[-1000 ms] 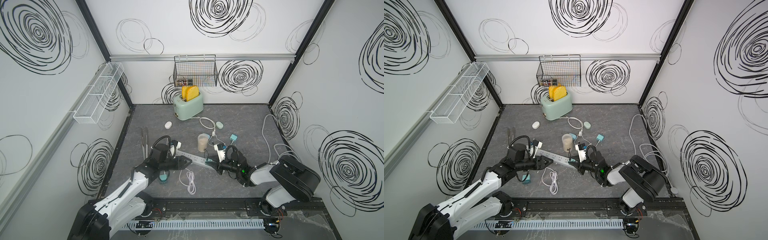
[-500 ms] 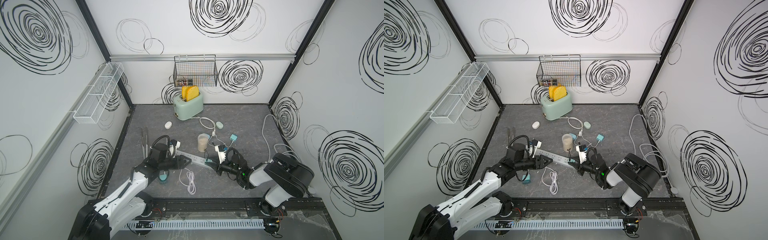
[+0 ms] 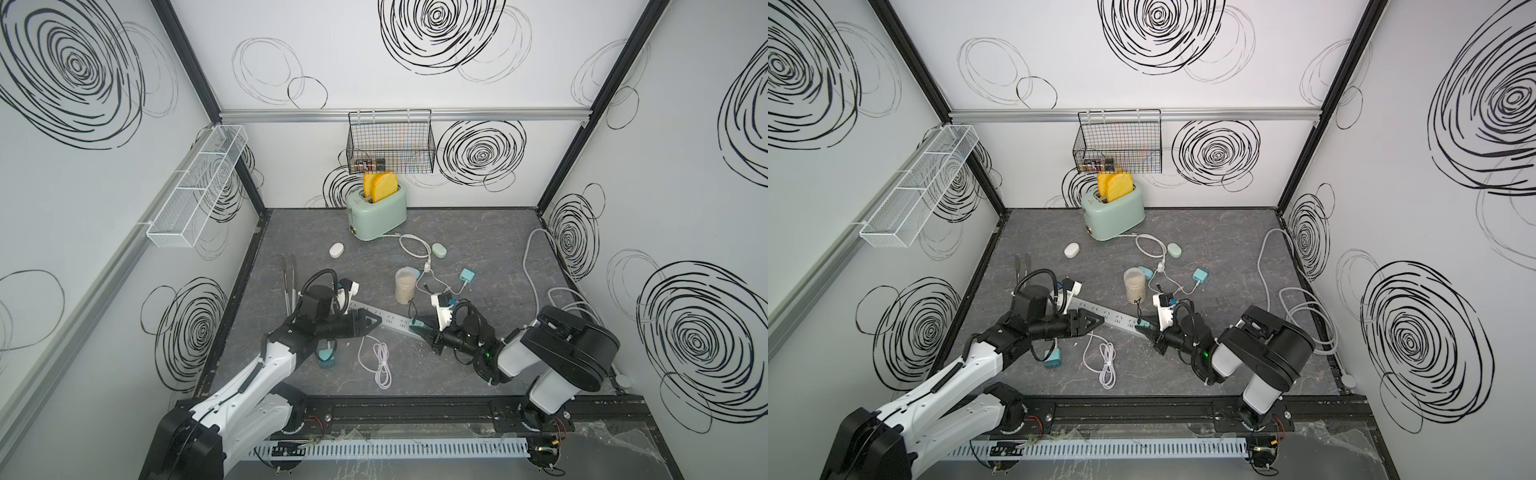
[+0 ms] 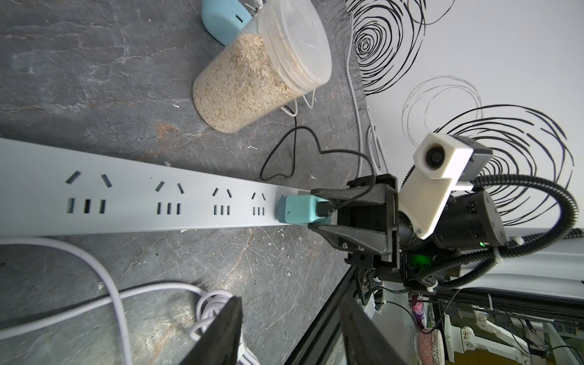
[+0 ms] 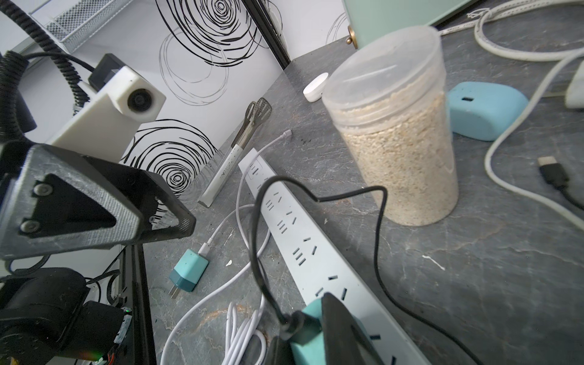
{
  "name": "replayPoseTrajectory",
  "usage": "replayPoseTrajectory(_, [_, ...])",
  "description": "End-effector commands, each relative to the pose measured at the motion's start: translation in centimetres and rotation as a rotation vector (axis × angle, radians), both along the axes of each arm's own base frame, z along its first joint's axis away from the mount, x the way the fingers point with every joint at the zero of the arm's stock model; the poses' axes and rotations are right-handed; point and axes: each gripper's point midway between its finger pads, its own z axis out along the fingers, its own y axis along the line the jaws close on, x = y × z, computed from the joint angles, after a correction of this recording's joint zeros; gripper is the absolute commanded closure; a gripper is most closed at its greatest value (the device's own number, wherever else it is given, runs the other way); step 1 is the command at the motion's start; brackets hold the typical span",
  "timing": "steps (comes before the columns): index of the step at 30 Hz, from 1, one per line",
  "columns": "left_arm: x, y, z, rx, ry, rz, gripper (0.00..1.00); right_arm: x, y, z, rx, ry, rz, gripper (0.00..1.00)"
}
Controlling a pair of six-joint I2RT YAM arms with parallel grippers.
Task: Charge the bluetooth headset
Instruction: Insert the plug into the socket.
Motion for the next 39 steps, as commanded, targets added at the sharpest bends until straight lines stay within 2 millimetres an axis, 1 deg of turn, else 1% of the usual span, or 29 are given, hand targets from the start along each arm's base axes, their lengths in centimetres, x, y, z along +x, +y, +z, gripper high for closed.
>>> replayPoseTrajectory(1, [0.4, -0.2, 1.0, -0.032, -0.033, -0.003, 0.46, -4.0, -3.1, -8.8, -0.238, 0.27, 0.013, 1.0])
replayPoseTrajectory(4, [0.5, -0.2, 1.0, -0.032, -0.035, -0.002, 0.46, -3.9, -3.3, -9.1, -0.261, 0.265, 0.008, 1.0])
replayPoseTrajectory(6, [0.5, -0.2, 1.1, -0.033, -0.037, -0.004, 0.46, -3.8, -3.1, -8.8, -0.262, 0.249, 0.017, 1.0])
replayPoseTrajectory(9, [0.5, -0.2, 1.1, -0.033, -0.039, -0.003, 0.46, -3.3, -2.4, -7.7, -0.262, 0.226, 0.032, 1.0])
replayPoseTrajectory(13, [0.6, -0.1, 1.2, -0.031, -0.043, 0.001, 0.46, -2.3, -1.3, -5.4, -0.264, 0.199, 0.047, 0.95])
replayPoseTrajectory(17, [0.8, 0.0, 1.5, -0.03, -0.052, -0.002, 0.46, -1.2, -1.0, -2.8, -0.229, 0.177, 0.034, 0.85])
replayPoseTrajectory(22, [0.8, 0.0, 1.6, -0.035, -0.059, -0.002, 0.46, -0.3, -0.5, -0.6, -0.223, 0.153, 0.041, 0.58])
replayPoseTrajectory(26, [0.8, 0.0, 1.7, -0.036, -0.064, -0.001, 0.46, 0.0, 0.1, 2.1, -0.202, 0.118, 0.056, 0.49])
replayPoseTrajectory(29, [0.8, 0.1, 1.8, -0.036, -0.072, 0.004, 0.46, 0.2, 0.0, 3.9, -0.198, 0.108, 0.049, 0.44])
replayPoseTrajectory(32, [0.7, 0.1, 1.9, -0.037, -0.075, 0.003, 0.46, 0.4, -0.4, 4.8, -0.221, 0.147, 0.024, 0.43])
replayPoseTrajectory(37, [0.7, 0.1, 2.1, -0.039, -0.079, 0.002, 0.46, -0.2, -1.3, 5.2, -0.278, 0.26, 0.037, 0.46])
replayPoseTrajectory(39, [0.7, 0.0, 2.2, -0.041, -0.079, -0.001, 0.46, 0.2, -1.8, 5.7, -0.28, 0.302, 0.005, 0.46])
